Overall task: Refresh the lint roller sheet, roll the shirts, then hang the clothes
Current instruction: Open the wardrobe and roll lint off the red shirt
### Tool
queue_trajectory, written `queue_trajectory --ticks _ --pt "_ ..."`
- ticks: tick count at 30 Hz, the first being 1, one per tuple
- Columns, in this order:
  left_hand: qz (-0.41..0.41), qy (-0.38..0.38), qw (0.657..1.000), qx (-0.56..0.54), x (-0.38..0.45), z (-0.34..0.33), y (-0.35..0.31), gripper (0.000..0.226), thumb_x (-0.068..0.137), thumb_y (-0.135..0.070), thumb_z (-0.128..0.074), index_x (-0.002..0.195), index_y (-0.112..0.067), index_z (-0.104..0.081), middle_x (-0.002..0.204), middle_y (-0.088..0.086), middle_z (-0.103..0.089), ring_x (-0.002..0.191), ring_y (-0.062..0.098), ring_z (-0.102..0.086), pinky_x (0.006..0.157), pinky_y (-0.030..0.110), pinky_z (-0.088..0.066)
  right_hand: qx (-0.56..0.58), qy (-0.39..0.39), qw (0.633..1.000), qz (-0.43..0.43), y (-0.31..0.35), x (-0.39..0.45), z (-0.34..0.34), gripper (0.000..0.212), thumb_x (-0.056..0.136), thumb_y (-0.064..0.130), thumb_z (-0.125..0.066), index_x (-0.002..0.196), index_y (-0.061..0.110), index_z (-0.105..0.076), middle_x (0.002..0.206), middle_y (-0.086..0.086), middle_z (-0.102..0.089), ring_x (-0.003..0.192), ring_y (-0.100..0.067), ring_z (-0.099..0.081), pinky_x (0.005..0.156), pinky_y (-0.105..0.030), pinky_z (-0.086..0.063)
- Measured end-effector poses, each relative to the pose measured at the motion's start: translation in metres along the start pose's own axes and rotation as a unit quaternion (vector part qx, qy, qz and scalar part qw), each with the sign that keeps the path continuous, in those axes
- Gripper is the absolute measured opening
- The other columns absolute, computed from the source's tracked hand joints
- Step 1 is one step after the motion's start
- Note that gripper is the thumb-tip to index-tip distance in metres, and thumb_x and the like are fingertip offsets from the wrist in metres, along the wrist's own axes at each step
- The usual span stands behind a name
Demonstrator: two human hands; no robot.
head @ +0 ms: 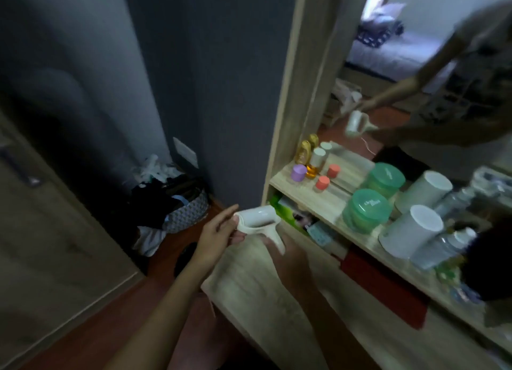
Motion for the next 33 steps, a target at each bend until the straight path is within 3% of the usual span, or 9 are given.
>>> queue_trajectory --ticks 3,6,10,15,22,27,33 --pt "-0.083 -0.081 0.990 0.086 -0.024 0.020 -0.011 0.032 0.096 -0.028 -0.053 0.127 -0.020 -0.056 0.104 -0.006 -0.068 0.089 0.000 -0.066 0.080 0.022 -0.055 0.018 0.013 1.000 0.017 0.014 -0.004 -0.006 0.024 0.085 0.047 -0.063 0.088 0.023 -0.061 0.076 0.009 -0.064 0.071 -0.002 -0.061 0.070 -0.032 -0.054" --pt "-0.148 -0.193 0.945 0.220 -0.059 0.055 -0.020 0.032 0.094 -0.037 -0.052 0.120 -0.022 -0.062 0.113 -0.010 -0.068 0.104 0.004 -0.063 0.093 0.027 -0.049 0.034 0.045 0.996 0.075 0.041 -0.010 -0.019 0.018 0.086 0.037 -0.066 0.083 0.021 -0.059 0.067 0.004 -0.061 0.065 -0.011 -0.058 0.057 -0.027 -0.044" --pt "-0.178 -0.320 0.879 0.305 -0.113 0.104 -0.037 0.025 0.094 -0.025 -0.055 0.117 -0.021 -0.065 0.095 -0.005 -0.072 0.087 0.008 -0.067 0.078 0.025 -0.052 0.065 0.071 0.987 0.131 0.082 -0.021 -0.048 0.023 0.088 0.038 -0.064 0.076 0.020 -0.055 0.063 0.001 -0.060 0.061 -0.014 -0.057 0.055 -0.033 -0.042" --pt "-0.210 -0.422 0.800 0.371 -0.170 0.174 -0.067 0.030 0.091 -0.026 -0.050 0.115 -0.015 -0.065 0.106 0.000 -0.071 0.096 0.012 -0.066 0.084 0.029 -0.052 0.096 0.110 0.969 0.200 0.149 -0.044 -0.096 0.026 0.089 0.037 -0.063 0.076 0.016 -0.054 0.063 0.000 -0.058 0.058 -0.016 -0.055 0.050 -0.028 -0.038" --pt "-0.254 -0.464 0.691 0.493 -0.183 0.255 -0.115 0.025 0.094 -0.019 -0.054 0.117 -0.013 -0.062 0.105 0.002 -0.066 0.095 0.017 -0.061 0.084 0.029 -0.048 0.149 0.096 0.953 0.244 0.239 -0.043 -0.144 0.026 0.088 0.033 -0.066 0.072 0.016 -0.055 0.062 0.003 -0.056 0.056 -0.008 -0.051 0.048 -0.019 -0.034" --pt "-0.286 -0.438 0.649 0.553 -0.158 0.312 -0.143 0.028 0.094 -0.022 -0.053 0.120 -0.013 -0.061 0.101 0.004 -0.062 0.090 0.022 -0.057 0.079 0.034 -0.048 0.166 0.070 0.947 0.265 0.285 -0.023 -0.187 0.023 0.087 0.037 -0.066 0.076 0.018 -0.059 0.068 0.001 -0.060 0.065 -0.017 -0.059 0.058 -0.033 -0.048" --pt "-0.336 -0.406 0.604 0.599 -0.122 0.379 -0.171 0.035 0.092 -0.017 -0.055 0.126 -0.009 -0.058 0.127 0.010 -0.056 0.119 0.026 -0.052 0.100 0.040 -0.043 0.167 0.019 0.944 0.285 0.340 0.003 -0.232 0.021 0.086 0.039 -0.066 0.078 0.021 -0.059 0.070 0.003 -0.058 0.066 -0.015 -0.058 0.057 -0.033 -0.050"
Point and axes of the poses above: each hand's wrist, its own x-axis towards the middle knuckle, its own z-axis out of the back of the hand, y = z × x, the point moved 1 cm from there along x, towards the middle knuckle
